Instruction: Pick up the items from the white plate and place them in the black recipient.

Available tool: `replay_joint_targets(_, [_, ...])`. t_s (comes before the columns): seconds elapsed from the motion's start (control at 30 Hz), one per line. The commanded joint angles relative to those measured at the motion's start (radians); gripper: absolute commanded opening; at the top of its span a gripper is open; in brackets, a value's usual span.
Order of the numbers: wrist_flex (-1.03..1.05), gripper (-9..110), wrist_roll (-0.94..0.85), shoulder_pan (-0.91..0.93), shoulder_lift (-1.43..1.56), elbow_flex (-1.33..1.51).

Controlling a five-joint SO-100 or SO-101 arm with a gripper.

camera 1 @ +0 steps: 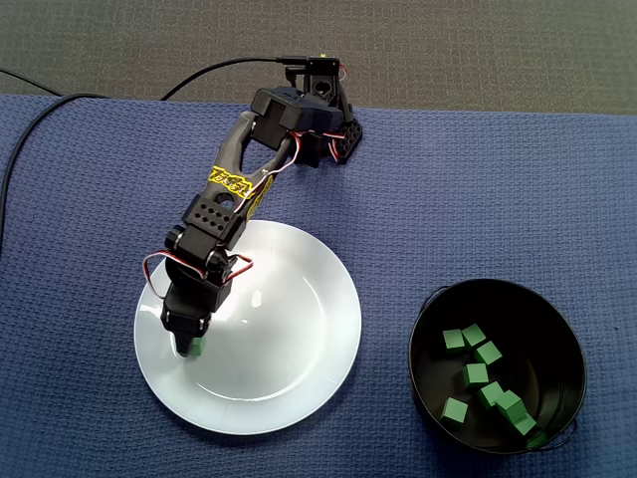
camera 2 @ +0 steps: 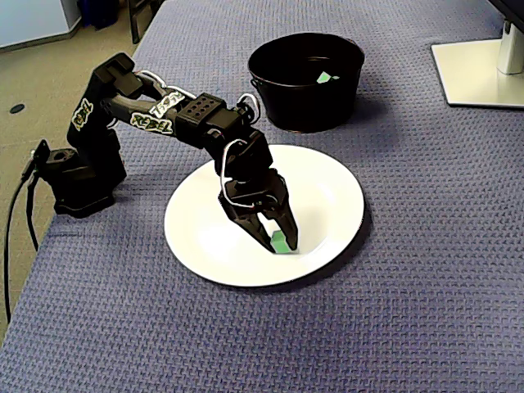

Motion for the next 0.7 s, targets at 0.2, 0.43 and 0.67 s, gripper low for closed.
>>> replay_joint_targets(0.2, [0.015, 0, -0.060, -0.026, 0.675, 0.064])
replay_joint_targets(0.43, [0.002, 0, -0.242, -0.362, 0.957, -0.066])
replay_joint_targets(0.67, [-0.137, 0, -0.537, -0.712, 0.950, 0.075])
